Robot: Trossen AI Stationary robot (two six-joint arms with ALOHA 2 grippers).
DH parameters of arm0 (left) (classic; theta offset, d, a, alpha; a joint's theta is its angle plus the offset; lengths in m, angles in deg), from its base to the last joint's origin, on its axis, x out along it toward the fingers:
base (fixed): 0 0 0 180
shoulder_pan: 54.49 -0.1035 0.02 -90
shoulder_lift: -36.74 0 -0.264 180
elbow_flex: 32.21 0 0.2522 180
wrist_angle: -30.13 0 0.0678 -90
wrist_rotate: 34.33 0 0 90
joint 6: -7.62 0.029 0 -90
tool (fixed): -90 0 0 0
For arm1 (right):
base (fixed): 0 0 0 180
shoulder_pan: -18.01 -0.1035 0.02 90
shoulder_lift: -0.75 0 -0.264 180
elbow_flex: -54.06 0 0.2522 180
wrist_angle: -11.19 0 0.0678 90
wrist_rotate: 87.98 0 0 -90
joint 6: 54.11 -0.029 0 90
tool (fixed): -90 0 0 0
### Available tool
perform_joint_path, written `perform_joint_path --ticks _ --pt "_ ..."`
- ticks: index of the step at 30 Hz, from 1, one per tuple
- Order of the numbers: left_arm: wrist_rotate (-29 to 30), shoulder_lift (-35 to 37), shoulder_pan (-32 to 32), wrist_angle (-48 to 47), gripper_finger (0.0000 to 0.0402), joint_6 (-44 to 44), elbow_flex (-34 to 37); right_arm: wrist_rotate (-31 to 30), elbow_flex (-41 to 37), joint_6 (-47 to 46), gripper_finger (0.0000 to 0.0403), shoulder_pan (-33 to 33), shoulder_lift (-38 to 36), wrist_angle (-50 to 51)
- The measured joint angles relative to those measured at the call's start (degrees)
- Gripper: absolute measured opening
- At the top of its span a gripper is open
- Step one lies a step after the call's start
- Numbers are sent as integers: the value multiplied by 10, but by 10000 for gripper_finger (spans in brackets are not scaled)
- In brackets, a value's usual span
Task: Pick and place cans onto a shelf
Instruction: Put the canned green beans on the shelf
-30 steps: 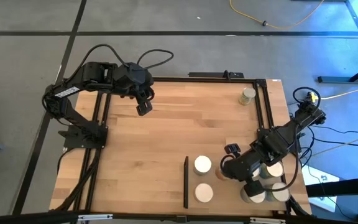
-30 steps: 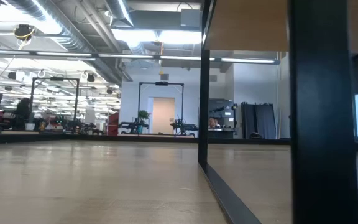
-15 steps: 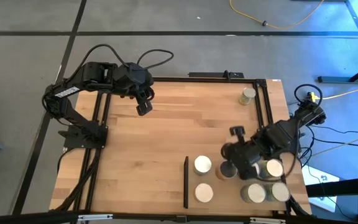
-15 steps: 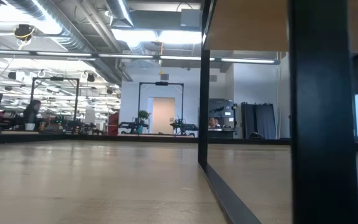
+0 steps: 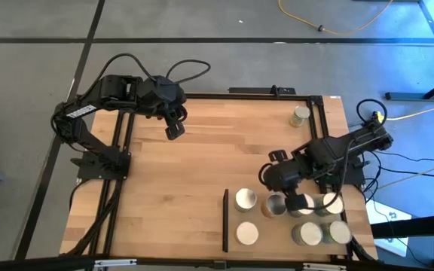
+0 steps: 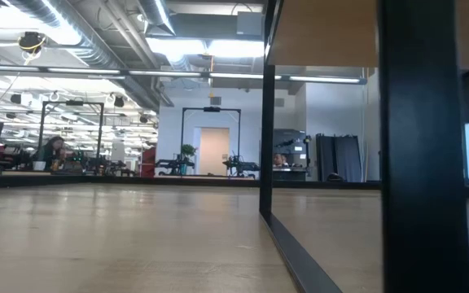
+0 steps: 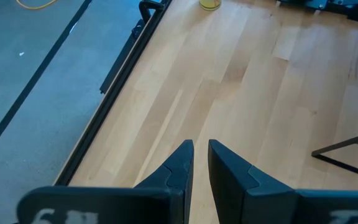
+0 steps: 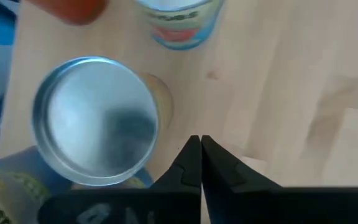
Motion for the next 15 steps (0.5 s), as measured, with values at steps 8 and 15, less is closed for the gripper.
perform_joint_path --ticks 8,15 --pt "0 0 0 0 43 23 0 63 -19 16 1 12 0 -30" --pt "0 0 0 0 43 35 0 122 -19 15 1 12 2 -52"
